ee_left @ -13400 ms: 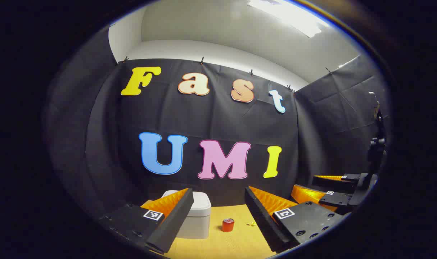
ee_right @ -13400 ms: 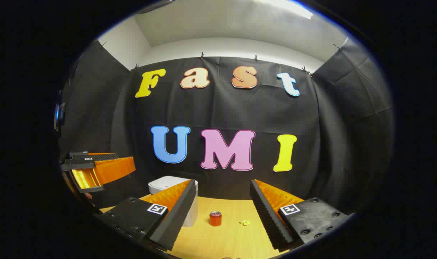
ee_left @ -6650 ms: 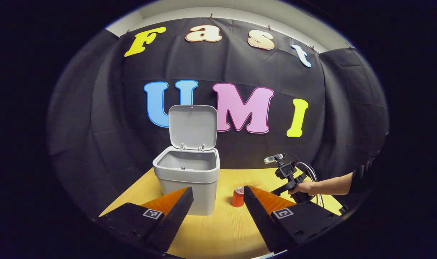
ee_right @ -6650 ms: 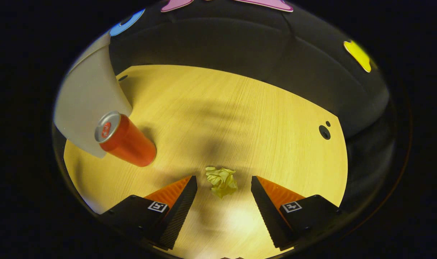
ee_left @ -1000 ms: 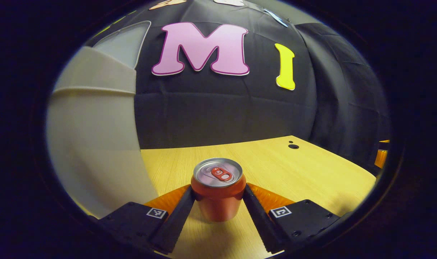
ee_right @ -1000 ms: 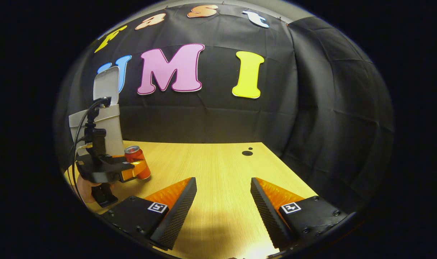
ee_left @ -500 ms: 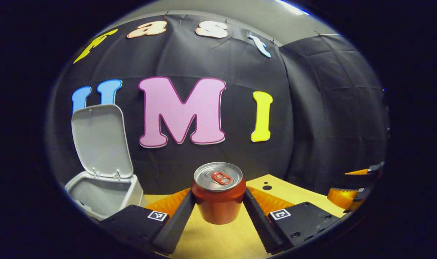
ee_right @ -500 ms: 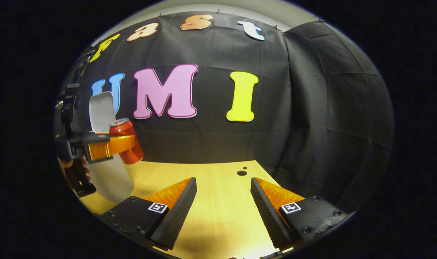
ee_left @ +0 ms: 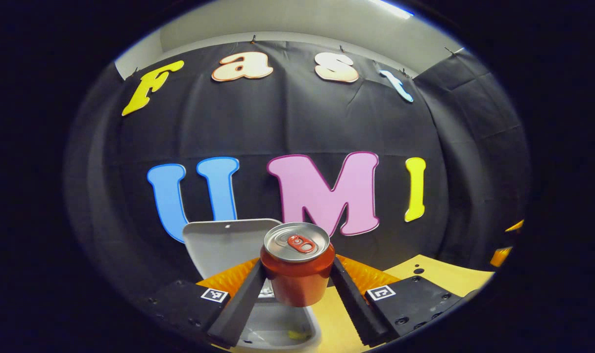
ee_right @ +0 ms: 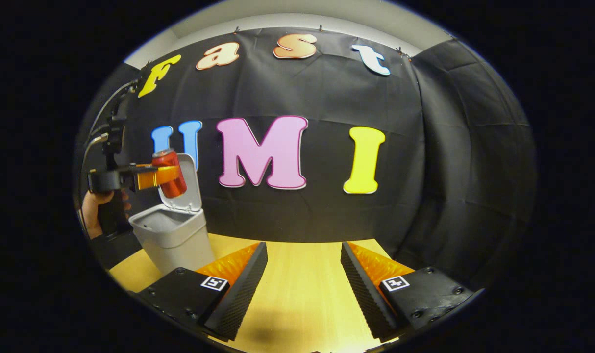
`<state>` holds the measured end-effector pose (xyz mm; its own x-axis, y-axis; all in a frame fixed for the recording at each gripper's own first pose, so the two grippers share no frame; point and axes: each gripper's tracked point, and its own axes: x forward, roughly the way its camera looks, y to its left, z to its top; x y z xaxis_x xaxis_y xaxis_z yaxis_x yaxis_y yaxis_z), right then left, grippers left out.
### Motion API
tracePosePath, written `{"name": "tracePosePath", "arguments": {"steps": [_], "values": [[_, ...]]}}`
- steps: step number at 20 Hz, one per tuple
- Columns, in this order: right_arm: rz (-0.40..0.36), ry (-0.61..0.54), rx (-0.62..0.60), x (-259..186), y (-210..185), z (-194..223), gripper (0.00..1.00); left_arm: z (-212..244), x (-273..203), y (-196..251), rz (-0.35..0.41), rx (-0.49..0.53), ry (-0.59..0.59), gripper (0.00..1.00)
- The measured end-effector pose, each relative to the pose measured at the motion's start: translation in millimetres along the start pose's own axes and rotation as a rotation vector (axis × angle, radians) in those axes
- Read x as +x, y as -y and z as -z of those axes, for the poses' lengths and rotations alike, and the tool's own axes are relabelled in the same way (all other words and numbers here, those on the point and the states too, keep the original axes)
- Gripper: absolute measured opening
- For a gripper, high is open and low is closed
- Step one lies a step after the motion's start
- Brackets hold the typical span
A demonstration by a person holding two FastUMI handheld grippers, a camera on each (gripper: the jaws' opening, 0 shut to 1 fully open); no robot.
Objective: Press the lid of the desktop garbage bin to open it, pick up the crumpled paper on the desktop and throw it into the bin, then pick up the pop can on the desktop and drop it into the bin, and finally close the garbage bin lid.
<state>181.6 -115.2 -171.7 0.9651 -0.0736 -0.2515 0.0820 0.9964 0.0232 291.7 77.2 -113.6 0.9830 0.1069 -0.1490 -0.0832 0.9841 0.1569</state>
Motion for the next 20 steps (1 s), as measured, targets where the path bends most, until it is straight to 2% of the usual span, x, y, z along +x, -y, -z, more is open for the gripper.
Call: {"name": "tracePosePath", "arguments": {"steps": [3,4,7,9,13,17,20], "values": [[-0.042,0.021,0.007,-12.6,-24.8,-19.4,0.98,37.8,-0.6,-36.5,-0.046,0.023,-0.042,0.88],[-0.058,0.04,0.02,-21.8,-35.9,-29.7,0.97,64.8,0.8,-40.4,-0.031,0.039,-0.095,0.88],[-0.063,0.065,0.024,-36.8,-46.1,-36.7,0.98,93.1,1.0,-41.8,-0.03,-0.064,-0.161,0.88],[-0.059,0.067,0.023,-42.0,-47.6,-34.3,0.97,107.2,1.1,-47.8,-0.054,-0.089,-0.195,0.88],[-0.04,0.073,0.031,-39.2,-40.3,-36.3,0.98,107.6,-0.4,-51.8,-0.051,-0.08,-0.2,0.89],[-0.047,0.076,0.039,-34.2,-41.8,-40.1,0.98,86.9,-2.0,-60.0,-0.077,-0.045,-0.154,0.92],[-0.063,0.081,0.024,-28.8,-45.3,-45.8,0.98,54.6,-0.2,-83.3,-0.175,-0.006,-0.083,0.93]]}}
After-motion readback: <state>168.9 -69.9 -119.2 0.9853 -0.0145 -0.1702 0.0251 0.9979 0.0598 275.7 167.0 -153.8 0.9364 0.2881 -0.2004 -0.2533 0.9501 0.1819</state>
